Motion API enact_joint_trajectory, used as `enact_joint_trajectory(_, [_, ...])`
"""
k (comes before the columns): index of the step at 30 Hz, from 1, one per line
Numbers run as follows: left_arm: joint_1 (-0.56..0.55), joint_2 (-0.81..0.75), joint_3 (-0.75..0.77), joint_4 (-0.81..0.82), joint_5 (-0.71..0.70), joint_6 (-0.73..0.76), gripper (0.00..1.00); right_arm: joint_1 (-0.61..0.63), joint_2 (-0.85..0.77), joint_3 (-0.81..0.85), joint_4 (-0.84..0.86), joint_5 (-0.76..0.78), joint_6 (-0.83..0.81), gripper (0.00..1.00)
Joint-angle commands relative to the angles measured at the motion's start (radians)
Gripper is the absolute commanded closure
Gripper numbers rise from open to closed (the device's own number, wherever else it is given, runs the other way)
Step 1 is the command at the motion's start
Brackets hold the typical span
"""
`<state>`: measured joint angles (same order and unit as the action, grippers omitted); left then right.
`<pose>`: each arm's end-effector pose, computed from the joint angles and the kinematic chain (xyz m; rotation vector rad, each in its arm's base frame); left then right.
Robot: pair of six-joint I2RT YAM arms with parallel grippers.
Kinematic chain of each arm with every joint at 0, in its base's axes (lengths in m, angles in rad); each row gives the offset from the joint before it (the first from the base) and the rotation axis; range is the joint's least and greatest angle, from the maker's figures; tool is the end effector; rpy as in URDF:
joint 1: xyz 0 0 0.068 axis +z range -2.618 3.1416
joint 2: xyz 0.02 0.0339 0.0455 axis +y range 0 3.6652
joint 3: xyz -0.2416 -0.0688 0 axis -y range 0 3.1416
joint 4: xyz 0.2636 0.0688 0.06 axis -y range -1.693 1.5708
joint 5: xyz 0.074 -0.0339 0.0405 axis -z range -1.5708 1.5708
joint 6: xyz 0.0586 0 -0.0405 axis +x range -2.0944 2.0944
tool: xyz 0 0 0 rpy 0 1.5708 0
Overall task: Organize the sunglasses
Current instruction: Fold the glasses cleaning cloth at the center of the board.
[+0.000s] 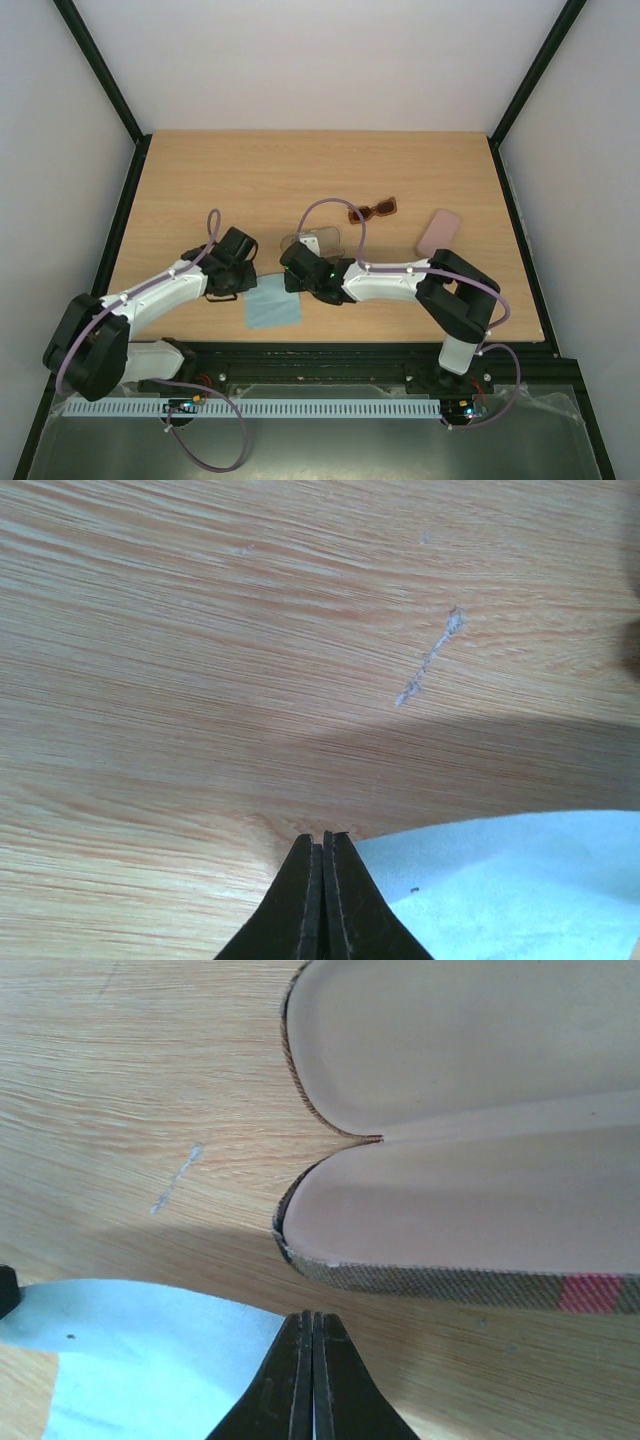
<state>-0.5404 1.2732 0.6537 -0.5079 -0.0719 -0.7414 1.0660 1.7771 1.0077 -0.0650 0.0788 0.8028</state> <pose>0.2212 -0.1278 0.1206 -0.2959 2.7134 -0.2892 0.1924 0.3387 0.1116 -0.2958 2.5301 0.7306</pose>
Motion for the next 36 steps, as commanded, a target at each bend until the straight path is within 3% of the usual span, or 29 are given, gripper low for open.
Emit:
enact_joint_trajectory(1, [-0.002, -0.043, 0.004, -0.045, 0.019, -0.005, 0.98, -0.008, -0.050, -0.026, 0.052, -0.017, -0.013, 0.99])
enact_joint_trajectory(18, [-0.037, -0.079, -0.058, -0.085, 0.086, -0.064, 0.98, -0.012, -0.078, -0.103, 0.061, -0.120, 0.032, 0.99])
enact_joint_trajectory(36, [-0.131, -0.117, -0.070, -0.164, -0.008, -0.194, 0.98, -0.012, -0.122, -0.147, -0.010, -0.227, 0.047, 0.99])
